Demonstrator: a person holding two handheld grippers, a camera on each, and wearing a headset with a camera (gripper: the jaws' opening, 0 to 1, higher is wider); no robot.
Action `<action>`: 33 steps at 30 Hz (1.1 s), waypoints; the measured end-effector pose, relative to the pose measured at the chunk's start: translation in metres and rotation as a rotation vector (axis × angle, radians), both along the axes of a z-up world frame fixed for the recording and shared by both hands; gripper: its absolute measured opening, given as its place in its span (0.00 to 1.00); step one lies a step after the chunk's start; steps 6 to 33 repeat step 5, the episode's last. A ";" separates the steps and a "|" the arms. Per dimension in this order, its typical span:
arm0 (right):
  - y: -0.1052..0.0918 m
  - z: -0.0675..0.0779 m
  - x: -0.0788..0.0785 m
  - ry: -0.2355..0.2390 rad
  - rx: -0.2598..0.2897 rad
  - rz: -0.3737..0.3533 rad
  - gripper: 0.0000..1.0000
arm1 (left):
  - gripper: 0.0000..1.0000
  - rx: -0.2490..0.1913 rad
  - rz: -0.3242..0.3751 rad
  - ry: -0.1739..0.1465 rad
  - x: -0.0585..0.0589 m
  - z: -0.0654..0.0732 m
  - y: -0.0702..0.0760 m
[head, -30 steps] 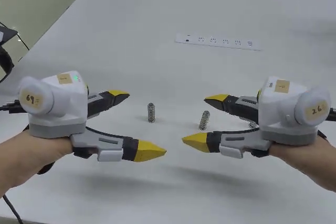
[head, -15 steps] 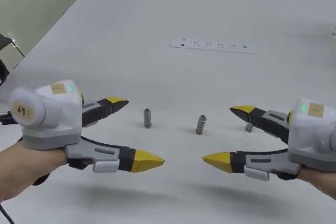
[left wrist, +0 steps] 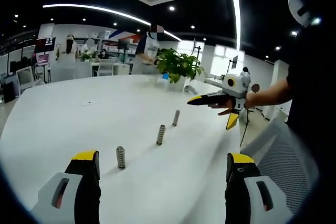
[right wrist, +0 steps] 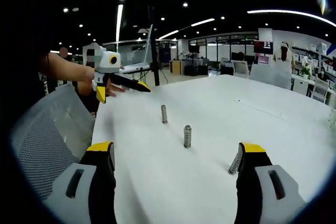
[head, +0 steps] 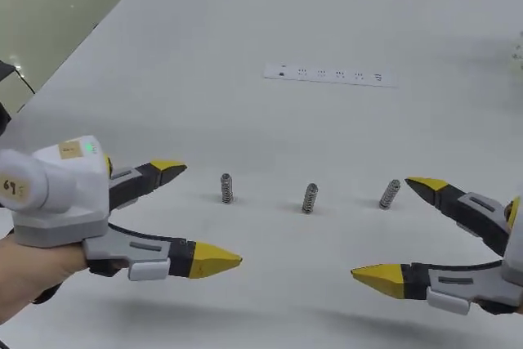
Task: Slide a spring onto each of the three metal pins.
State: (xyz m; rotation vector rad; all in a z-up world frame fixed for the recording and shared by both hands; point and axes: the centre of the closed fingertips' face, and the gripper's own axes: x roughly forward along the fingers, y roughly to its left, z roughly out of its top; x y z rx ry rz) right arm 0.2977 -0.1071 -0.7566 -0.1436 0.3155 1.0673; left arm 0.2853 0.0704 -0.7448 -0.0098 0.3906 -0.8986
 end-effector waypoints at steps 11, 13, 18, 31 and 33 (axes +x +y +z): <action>-0.006 -0.002 -0.005 0.013 0.004 0.000 0.99 | 0.98 0.003 0.010 0.001 -0.001 0.002 0.004; -0.006 -0.002 -0.005 0.013 0.004 0.000 0.99 | 0.98 0.003 0.010 0.001 -0.001 0.002 0.004; -0.006 -0.002 -0.005 0.013 0.004 0.000 0.99 | 0.98 0.003 0.010 0.001 -0.001 0.002 0.004; -0.006 -0.002 -0.005 0.013 0.004 0.000 0.99 | 0.98 0.003 0.010 0.001 -0.001 0.002 0.004; -0.006 -0.002 -0.005 0.013 0.004 0.000 0.99 | 0.98 0.003 0.010 0.001 -0.001 0.002 0.004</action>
